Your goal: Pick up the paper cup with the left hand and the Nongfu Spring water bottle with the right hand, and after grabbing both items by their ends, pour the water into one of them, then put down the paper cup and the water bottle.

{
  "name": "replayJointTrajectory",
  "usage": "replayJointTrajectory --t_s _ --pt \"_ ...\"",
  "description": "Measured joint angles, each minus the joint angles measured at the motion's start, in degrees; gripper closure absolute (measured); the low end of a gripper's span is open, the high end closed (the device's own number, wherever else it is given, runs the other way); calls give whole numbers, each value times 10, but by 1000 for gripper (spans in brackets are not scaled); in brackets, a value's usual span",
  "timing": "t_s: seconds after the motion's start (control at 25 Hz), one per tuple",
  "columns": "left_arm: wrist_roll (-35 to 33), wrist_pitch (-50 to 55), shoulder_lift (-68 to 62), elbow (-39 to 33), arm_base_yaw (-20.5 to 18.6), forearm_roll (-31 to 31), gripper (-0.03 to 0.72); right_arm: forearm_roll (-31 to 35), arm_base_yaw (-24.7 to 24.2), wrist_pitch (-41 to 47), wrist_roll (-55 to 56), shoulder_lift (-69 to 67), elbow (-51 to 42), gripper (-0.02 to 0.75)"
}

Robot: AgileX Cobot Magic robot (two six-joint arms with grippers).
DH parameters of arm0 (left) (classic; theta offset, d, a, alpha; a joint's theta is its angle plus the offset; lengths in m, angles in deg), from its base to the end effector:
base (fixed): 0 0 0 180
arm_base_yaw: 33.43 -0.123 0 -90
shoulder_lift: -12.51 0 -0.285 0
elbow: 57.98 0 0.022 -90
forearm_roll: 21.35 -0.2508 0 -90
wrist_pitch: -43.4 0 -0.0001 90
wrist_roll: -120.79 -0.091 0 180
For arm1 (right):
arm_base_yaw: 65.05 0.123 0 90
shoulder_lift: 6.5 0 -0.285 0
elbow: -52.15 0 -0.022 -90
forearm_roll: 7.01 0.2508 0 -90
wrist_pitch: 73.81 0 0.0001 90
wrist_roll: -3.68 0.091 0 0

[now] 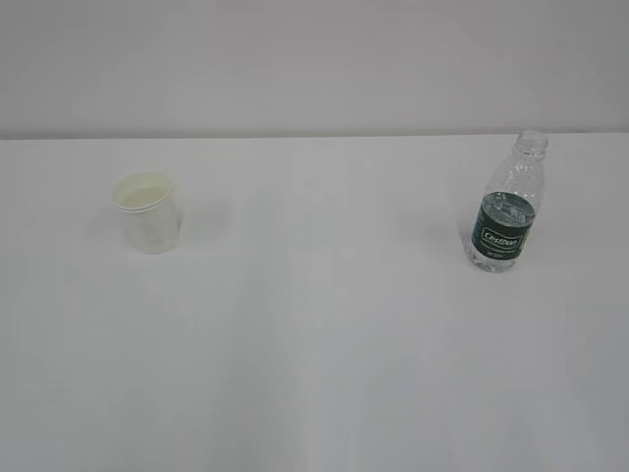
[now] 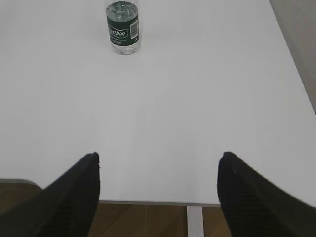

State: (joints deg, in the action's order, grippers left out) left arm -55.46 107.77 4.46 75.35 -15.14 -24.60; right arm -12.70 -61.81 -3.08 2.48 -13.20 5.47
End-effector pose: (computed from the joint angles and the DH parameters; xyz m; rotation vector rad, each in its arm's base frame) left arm -0.0088 0.0078 0.2815 0.2577 2.0654 -0.1669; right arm -0.0193 -0.0096 0.2727 -0.0655 2.1623 -0.0999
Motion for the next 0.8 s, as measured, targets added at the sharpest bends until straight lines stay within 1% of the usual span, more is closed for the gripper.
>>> replayJointTrajectory --t_s 0.28,0.52,0.72,0.8 --pt "0 -7 0 -3 0 0 242 -6 0 -44 0 0 -22 184" --pt "0 -7 0 -3 0 0 272 -9 0 -49 0 0 -22 184" --pt "0 -7 0 -3 0 1 279 -9 0 -49 0 0 -22 184" --pt "0 -7 0 -3 -4 2 279 -9 -12 -49 0 0 -22 184"
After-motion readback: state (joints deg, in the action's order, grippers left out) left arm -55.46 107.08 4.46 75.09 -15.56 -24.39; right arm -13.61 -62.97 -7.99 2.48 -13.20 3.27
